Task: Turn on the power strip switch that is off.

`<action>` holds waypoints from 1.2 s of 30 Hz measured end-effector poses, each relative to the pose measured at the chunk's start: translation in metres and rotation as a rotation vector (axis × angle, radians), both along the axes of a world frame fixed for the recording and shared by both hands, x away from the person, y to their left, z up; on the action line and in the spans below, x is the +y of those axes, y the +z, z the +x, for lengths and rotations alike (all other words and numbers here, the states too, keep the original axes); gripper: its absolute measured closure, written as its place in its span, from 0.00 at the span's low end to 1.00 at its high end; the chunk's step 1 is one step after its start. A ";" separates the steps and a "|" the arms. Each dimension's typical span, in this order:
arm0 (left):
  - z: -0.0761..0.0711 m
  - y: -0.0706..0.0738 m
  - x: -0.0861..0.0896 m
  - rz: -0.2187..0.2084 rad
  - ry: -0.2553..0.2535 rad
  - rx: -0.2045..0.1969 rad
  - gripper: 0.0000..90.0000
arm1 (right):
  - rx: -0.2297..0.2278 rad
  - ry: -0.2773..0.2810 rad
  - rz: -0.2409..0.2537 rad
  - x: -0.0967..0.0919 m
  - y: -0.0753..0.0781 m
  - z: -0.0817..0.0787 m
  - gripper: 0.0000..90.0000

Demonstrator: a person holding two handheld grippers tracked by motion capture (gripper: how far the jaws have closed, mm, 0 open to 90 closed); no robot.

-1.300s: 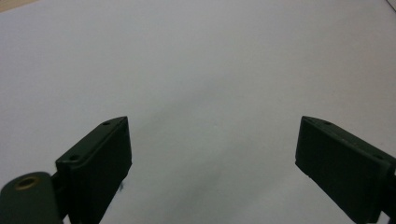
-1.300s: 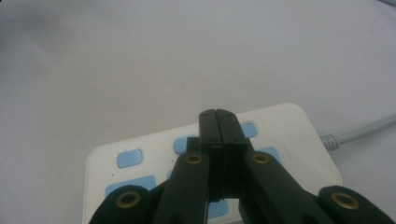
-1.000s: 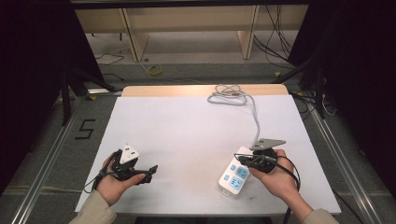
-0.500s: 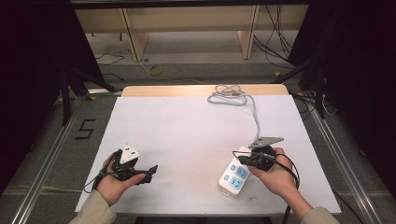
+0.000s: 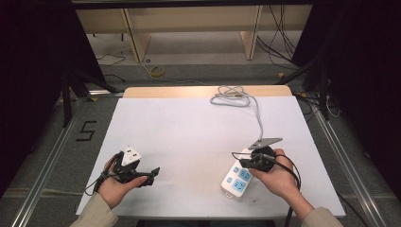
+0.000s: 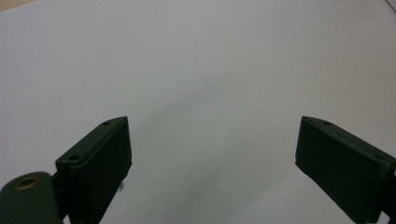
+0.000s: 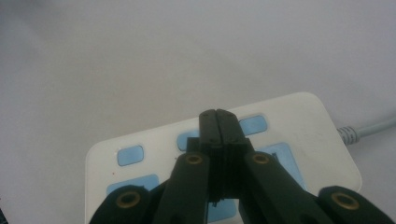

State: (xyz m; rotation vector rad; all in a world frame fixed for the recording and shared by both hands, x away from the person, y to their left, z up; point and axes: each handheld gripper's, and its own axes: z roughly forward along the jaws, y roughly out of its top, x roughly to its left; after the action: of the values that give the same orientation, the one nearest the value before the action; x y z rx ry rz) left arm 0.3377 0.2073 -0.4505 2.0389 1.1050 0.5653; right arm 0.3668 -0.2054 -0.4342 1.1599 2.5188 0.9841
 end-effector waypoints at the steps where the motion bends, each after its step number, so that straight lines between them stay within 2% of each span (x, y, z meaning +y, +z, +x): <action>1: 0.000 0.000 0.000 0.000 0.000 0.000 0.11 | 0.003 0.000 0.000 0.001 0.000 0.000 1.00; 36: 0.000 0.000 0.000 0.001 -0.001 0.002 0.11 | 0.085 0.042 -0.059 0.016 0.003 0.010 1.00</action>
State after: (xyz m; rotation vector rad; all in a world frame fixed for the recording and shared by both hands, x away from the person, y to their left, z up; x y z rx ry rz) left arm 0.3378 0.2072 -0.4508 2.0410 1.1047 0.5635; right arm 0.3763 -0.1896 -0.4316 1.1597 2.6301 0.8813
